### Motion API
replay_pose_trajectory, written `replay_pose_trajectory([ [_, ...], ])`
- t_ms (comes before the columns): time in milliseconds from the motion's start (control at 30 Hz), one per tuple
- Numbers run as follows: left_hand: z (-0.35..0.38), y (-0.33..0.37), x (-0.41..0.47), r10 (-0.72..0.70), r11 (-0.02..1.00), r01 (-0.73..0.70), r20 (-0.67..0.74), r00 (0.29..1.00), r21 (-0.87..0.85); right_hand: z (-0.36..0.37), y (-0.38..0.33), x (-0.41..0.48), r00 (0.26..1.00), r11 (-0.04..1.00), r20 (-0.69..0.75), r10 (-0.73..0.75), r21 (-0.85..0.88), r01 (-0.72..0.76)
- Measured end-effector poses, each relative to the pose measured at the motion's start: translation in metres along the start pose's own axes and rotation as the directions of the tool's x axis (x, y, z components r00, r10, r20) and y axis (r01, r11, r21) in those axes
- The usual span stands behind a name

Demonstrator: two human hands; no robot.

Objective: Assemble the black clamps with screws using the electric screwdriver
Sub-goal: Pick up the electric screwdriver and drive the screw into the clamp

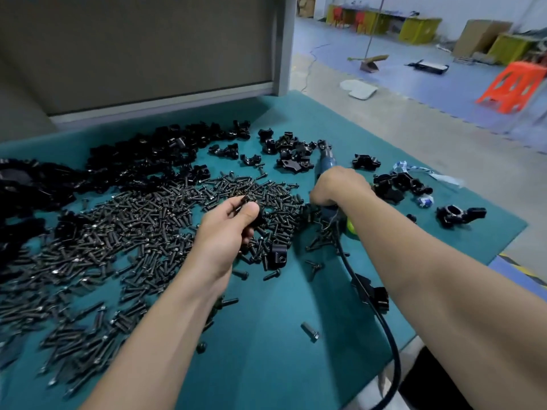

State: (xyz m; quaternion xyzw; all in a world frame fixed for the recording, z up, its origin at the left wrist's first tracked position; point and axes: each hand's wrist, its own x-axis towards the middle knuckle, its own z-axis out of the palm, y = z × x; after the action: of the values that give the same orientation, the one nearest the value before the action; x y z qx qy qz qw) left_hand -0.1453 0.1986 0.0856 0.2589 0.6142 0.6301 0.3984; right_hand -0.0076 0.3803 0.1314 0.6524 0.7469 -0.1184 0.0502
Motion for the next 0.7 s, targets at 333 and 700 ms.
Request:
replay_pose_trajectory([
  [333, -0.015, -0.005, -0.001, -0.031, 0.999, 0.028, -0.065, 0.997, -0.042, -0.025, 0.009, -0.045, 0.891, -0.099, 0.212, -0.402, 0.957, -0.272],
  [700, -0.106, 0.021, -0.025, 0.113, 0.993, -0.114, -0.257, 0.960, 0.011, -0.015, -0.054, -0.118, 0.713, 0.242, 0.136, -0.688, 0.969, 0.049],
])
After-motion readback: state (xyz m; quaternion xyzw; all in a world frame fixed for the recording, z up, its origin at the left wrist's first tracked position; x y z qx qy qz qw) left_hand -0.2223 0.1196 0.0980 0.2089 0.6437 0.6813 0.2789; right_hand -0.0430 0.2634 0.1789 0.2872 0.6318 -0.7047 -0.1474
